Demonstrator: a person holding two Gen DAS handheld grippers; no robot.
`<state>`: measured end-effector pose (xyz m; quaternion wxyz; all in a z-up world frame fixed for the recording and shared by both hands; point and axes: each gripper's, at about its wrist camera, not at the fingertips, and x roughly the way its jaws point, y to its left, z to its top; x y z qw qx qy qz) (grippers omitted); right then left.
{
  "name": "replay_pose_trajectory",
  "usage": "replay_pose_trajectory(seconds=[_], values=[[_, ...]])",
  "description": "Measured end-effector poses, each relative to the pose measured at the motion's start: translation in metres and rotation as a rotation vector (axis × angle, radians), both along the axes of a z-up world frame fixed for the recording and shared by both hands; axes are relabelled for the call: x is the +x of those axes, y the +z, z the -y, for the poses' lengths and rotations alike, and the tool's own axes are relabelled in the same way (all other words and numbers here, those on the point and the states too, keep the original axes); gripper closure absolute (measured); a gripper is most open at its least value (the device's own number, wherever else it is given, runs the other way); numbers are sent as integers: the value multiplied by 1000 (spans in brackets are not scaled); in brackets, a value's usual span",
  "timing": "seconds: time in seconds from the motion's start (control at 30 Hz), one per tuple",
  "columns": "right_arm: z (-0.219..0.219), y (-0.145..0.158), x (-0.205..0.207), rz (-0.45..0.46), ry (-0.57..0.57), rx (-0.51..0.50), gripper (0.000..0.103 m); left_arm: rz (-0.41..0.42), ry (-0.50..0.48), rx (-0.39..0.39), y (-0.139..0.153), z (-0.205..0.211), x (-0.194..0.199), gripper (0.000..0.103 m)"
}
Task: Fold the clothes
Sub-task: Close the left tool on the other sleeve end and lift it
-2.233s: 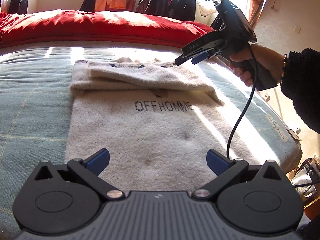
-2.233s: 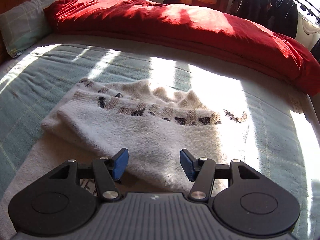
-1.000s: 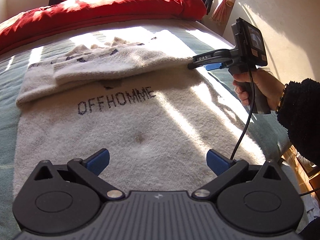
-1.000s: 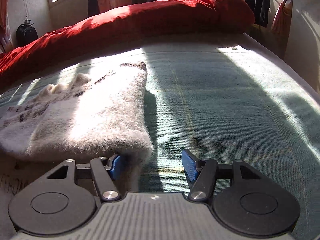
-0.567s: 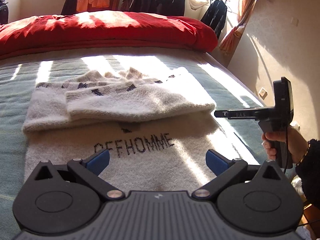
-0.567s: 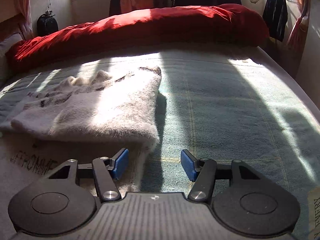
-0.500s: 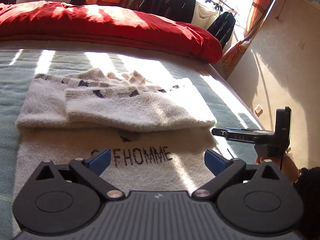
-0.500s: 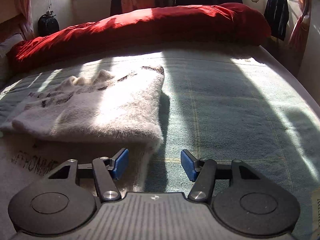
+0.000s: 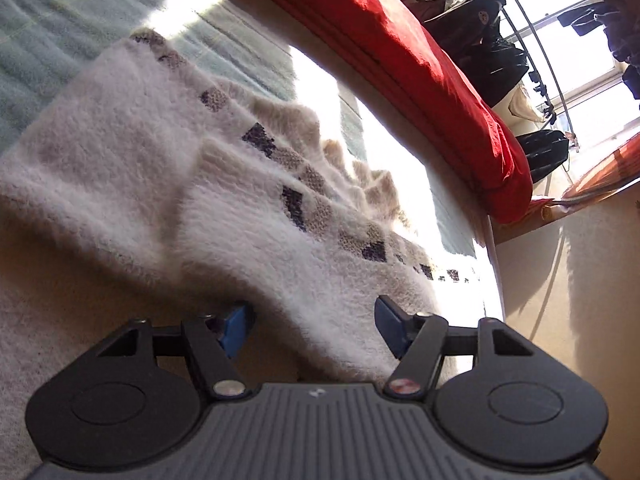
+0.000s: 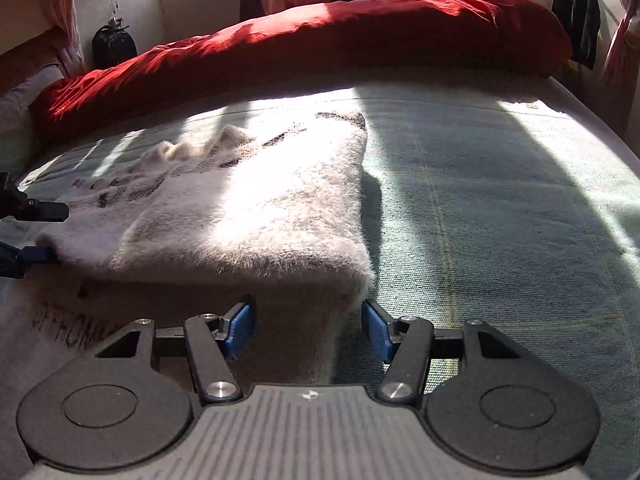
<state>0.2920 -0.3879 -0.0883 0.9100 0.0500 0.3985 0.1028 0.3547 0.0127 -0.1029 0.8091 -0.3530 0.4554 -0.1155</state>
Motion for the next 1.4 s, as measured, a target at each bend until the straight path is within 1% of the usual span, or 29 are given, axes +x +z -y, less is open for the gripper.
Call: replay_pose_trajectory(seconds=[0.1,0.13,0.17,0.23,0.27,0.3,0.33,0.37,0.4,0.43,0.47,0.6,0.67,0.7,0.73,0.77,0.83,0.9,0.97,1.03,1.13,1.2,1.3,1.33,1.37,1.4], values=[[1,-1,0,2,2,4,40,46,56,-31,4,-8,2,38],[1,-2,0,3,3,3,40,74,56,-36,5,-9,2,38],[2,-3,0,2,4,3,40,79,51,-28,3,-9,3,35],[2,-5,1,1,5,3,40,23,43,7,-7,-7,10,36],[3,-6,2,-1,4,5,40,22,50,5,-11,-8,10,39],[3,-7,2,-1,0,9,40,23,57,3,-14,-9,10,39],[4,-7,2,0,-3,12,40,30,69,2,-13,-10,11,40],[3,-7,1,1,-3,11,40,38,78,11,-11,-11,11,45],[3,-6,1,3,-3,10,40,54,80,57,-7,-9,13,54],[3,-6,0,4,-2,8,40,68,78,103,-2,-7,15,83],[2,-6,0,4,-1,6,40,76,64,147,4,-5,18,94],[2,-2,-1,6,7,0,40,148,24,289,27,-1,23,94],[4,3,-5,8,20,8,42,159,27,316,29,-6,23,94],[4,7,-7,10,30,16,55,158,26,323,27,-7,24,94],[4,12,-10,16,42,17,75,152,20,323,24,-8,24,94],[3,17,-12,23,53,18,79,148,13,323,21,-9,24,93],[0,30,-16,50,71,15,80,150,-2,333,17,-8,22,93],[-5,47,-16,101,80,14,80,156,-3,339,16,-6,20,93],[-12,60,-7,136,97,22,80,159,-7,334,16,-6,20,93],[-24,67,10,158,108,17,80,163,-11,333,17,-7,19,93],[-41,61,39,151,109,-20,80,173,-32,348,18,-5,17,93],[-47,48,58,114,91,-85,80,179,-57,365,17,-2,16,93],[-37,18,77,33,33,-194,94,182,-101,390,12,5,15,88],[-26,8,80,9,9,-194,95,181,-119,398,8,8,15,87],[-18,5,78,7,1,-160,95,183,-135,413,5,12,15,87],[-10,3,77,4,-6,-126,95,191,-142,447,2,17,14,87]])
